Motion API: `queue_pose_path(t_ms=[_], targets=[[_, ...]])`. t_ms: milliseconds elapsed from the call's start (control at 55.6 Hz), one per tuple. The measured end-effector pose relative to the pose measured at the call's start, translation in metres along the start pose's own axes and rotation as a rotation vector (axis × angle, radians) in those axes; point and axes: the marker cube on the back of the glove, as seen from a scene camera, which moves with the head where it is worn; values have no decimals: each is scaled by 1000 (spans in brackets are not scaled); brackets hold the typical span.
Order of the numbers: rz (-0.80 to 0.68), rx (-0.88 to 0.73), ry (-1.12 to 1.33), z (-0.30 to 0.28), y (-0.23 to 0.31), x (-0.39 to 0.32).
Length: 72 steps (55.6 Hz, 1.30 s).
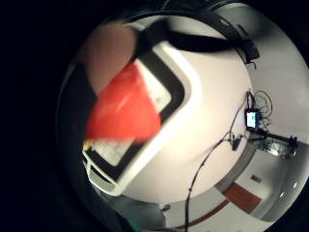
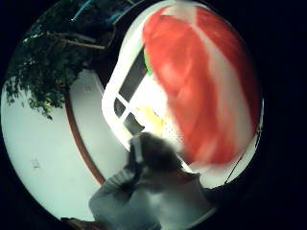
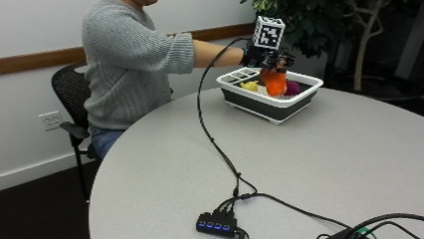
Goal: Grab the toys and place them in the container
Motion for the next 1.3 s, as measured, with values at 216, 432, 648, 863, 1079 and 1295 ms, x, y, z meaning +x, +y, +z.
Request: queue_pose_path(t_ms=[216, 432, 648, 863, 1079, 1295], targets=[[-13, 26, -28, -1, 16, 12], [-98, 68, -147, -2, 58, 36], [31, 203, -193, -2, 156, 164], [151, 248, -121, 26, 233, 207], [90, 296, -215, 89, 374, 159], [142, 318, -208, 122, 427, 150]])
